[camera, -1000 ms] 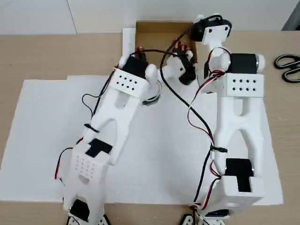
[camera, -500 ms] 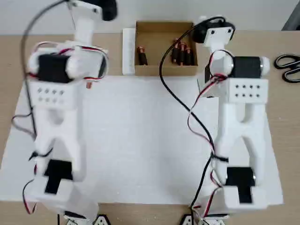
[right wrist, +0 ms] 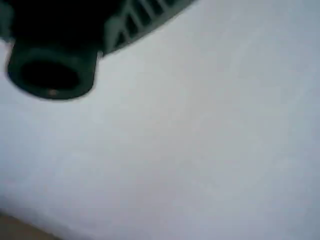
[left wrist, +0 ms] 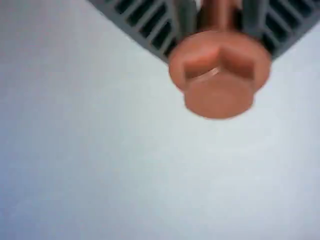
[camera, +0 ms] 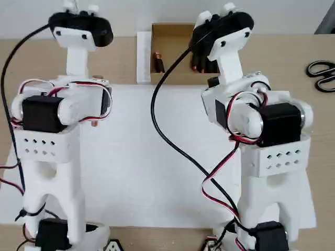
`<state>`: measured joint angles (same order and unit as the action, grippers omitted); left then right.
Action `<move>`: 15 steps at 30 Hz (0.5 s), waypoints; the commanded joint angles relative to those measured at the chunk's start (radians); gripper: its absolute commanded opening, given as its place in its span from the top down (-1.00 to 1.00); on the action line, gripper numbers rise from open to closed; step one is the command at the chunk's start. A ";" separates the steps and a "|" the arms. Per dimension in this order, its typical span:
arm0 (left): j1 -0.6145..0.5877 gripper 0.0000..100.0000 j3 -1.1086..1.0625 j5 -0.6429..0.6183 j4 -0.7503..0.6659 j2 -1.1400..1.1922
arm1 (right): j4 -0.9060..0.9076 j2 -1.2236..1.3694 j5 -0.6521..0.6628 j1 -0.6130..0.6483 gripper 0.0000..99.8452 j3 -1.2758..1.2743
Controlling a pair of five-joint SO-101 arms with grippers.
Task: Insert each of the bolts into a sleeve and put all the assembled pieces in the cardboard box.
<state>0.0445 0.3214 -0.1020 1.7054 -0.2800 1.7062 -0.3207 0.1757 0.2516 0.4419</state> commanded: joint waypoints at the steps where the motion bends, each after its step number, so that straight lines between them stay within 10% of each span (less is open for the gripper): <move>1: 0.000 0.99 -0.018 -0.080 -0.091 -0.068 | -0.004 -0.041 -0.008 0.007 0.99 0.018; 15: 0.006 0.99 -0.019 -0.186 -0.230 -0.173 | -0.021 -0.259 -0.091 0.007 0.99 -0.101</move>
<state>0.0445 0.2984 -0.2616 1.5075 -0.4181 1.7047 -0.5539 0.0974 0.2639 0.4143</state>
